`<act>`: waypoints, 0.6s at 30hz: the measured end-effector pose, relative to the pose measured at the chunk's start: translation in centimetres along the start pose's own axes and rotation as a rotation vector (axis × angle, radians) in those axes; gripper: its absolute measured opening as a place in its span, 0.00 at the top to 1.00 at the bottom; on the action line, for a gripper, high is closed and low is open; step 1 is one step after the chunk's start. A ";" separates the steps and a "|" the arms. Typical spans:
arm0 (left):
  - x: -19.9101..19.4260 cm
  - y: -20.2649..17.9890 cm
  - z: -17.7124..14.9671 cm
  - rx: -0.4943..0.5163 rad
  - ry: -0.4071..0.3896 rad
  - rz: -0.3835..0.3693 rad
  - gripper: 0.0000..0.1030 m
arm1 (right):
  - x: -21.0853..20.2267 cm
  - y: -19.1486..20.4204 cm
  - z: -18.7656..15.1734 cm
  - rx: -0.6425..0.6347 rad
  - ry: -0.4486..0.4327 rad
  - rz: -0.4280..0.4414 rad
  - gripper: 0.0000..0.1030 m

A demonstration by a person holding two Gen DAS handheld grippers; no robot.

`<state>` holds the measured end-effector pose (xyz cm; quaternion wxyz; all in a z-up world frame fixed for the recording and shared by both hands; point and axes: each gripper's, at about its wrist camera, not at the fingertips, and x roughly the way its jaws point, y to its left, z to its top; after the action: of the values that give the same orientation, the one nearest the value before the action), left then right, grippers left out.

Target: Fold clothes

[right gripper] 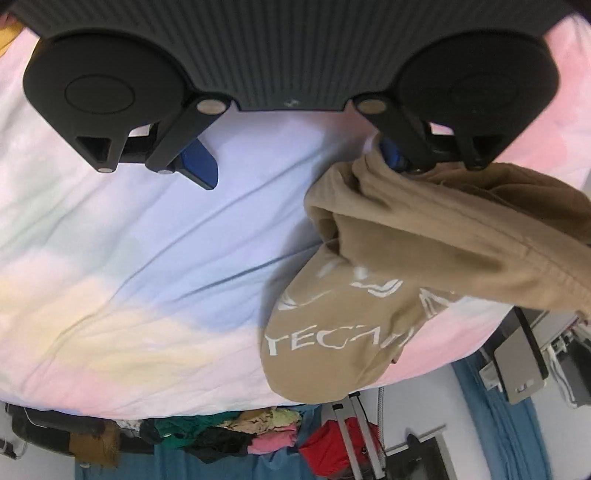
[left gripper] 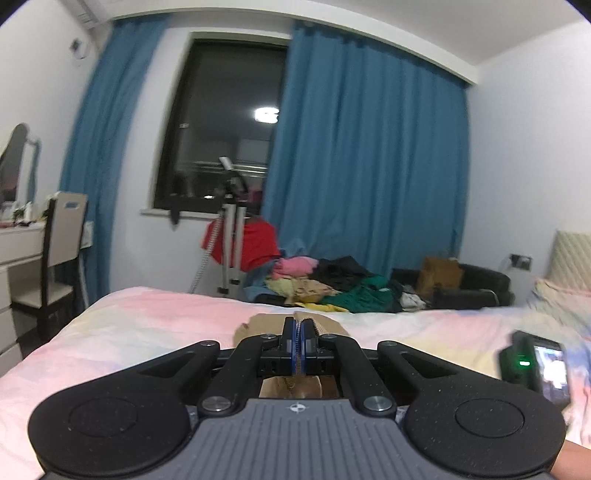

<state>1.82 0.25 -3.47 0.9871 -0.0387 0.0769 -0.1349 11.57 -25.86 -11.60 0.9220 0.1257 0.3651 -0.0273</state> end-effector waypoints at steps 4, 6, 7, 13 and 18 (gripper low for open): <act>-0.1 1.2 0.6 -0.039 0.019 0.024 0.98 | -3.5 -1.3 0.9 0.064 -0.152 -0.015 0.15; -0.2 1.2 0.5 -0.039 0.032 0.024 0.98 | -5.1 -2.2 1.2 0.097 -0.241 -0.021 0.15; -0.3 1.2 0.4 -0.032 0.037 0.019 0.98 | -5.8 -2.4 1.4 0.110 -0.287 -0.019 0.15; 0.1 0.9 0.2 -0.027 0.052 -0.013 0.98 | -6.1 -3.0 1.9 0.142 -0.308 0.157 0.15; 0.6 0.9 0.5 -0.029 0.048 -0.040 0.98 | -4.8 -1.4 1.2 0.077 -0.218 0.214 0.15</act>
<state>2.71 0.97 -3.18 0.9814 -0.0511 0.1017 -0.1544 8.70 -27.68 -7.79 0.9483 0.1953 0.2462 0.0435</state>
